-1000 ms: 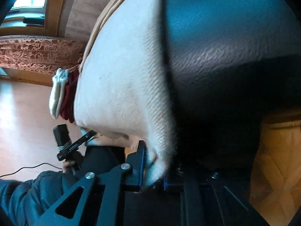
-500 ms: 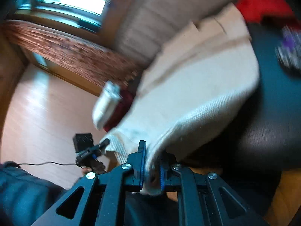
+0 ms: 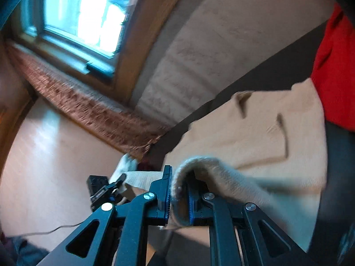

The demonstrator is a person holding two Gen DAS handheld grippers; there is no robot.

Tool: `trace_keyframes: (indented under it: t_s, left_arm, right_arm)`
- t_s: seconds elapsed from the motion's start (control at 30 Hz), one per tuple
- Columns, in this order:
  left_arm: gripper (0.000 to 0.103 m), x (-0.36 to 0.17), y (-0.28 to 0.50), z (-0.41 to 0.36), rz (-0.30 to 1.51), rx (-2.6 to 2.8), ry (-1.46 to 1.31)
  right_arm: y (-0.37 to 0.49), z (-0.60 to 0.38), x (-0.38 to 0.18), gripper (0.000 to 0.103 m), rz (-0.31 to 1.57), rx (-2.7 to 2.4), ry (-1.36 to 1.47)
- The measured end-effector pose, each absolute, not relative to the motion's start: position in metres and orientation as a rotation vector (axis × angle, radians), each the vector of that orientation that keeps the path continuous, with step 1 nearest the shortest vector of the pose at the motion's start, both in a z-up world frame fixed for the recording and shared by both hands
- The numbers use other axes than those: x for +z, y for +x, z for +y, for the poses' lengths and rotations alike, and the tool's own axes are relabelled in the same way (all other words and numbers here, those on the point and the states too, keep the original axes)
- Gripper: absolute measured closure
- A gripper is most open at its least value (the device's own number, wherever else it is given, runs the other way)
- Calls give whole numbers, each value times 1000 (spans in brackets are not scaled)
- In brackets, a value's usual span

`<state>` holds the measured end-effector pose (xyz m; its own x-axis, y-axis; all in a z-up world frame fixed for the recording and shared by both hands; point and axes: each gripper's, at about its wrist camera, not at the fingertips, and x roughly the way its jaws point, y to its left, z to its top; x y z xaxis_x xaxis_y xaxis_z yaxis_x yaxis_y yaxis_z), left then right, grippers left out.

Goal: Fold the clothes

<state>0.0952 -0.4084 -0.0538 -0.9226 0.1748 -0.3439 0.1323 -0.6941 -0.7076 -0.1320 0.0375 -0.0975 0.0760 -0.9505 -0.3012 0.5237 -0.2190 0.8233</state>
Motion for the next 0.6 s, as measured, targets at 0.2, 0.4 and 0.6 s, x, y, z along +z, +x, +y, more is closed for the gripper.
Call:
trace_keyframes:
  t_s: [0.2,0.4,0.6]
  left_arm:
    - [99,-120,44,-446,-1351,2794,-944]
    - [100,-135,66,-443,-1426,2746,-896]
    - [100,-108,78,-441,-1467,2681,-701]
  right_arm:
    - [-187,11,-162,89,-592,-1555,1222]
    - [-180,32,-186,96,-591,-1534,1241]
    - [-170,38,-157,88,-600,-1482,1172]
